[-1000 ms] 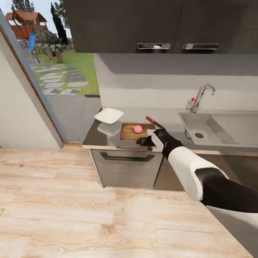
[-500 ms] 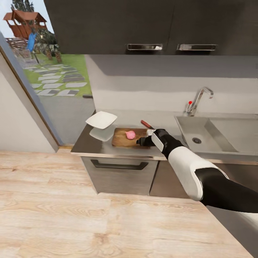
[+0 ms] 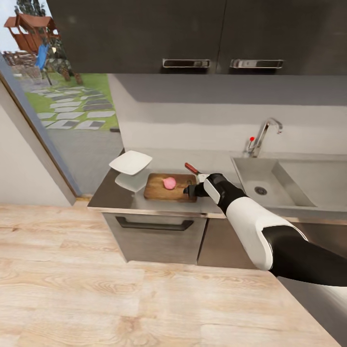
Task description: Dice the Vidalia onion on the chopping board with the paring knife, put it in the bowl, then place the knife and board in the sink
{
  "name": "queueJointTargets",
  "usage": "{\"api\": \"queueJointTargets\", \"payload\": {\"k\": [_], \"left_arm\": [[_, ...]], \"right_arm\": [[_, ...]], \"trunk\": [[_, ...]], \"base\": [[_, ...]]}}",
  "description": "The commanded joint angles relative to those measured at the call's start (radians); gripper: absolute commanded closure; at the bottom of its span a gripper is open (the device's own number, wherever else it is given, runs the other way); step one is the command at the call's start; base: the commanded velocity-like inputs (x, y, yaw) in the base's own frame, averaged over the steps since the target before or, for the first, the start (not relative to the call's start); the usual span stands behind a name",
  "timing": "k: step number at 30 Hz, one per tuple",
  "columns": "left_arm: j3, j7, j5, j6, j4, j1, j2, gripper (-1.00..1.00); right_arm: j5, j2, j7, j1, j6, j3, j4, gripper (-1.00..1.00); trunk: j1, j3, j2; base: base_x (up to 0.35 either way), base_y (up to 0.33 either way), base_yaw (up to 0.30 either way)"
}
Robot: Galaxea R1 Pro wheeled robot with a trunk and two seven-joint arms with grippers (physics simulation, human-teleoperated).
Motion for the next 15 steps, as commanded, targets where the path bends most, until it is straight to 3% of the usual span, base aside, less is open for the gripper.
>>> {"api": "queueJointTargets", "payload": {"k": [1,9,15], "left_arm": [[-0.006,-0.005,0.008,-0.007,0.005,-0.002,0.000,-1.00],[-0.006,-0.005,0.008,-0.009,0.005,-0.002,0.000,-1.00],[-0.006,-0.005,0.008,-0.008,0.005,-0.002,0.000,-1.00]], "right_arm": [[-0.006,0.000,-0.002,-0.001,0.004,0.003,-0.001,-1.00],[-0.006,0.000,-0.002,-0.001,0.004,0.003,-0.001,-1.00],[-0.006,0.000,-0.002,-0.001,0.004,0.003,-0.001,-1.00]], "trunk": [[0.001,-0.002,-0.002],[0.001,-0.002,-0.002],[0.001,-0.002,-0.002]], "base": [[0.252,-0.002,0.000],[0.300,0.000,0.000],[0.050,0.000,0.000]]}}
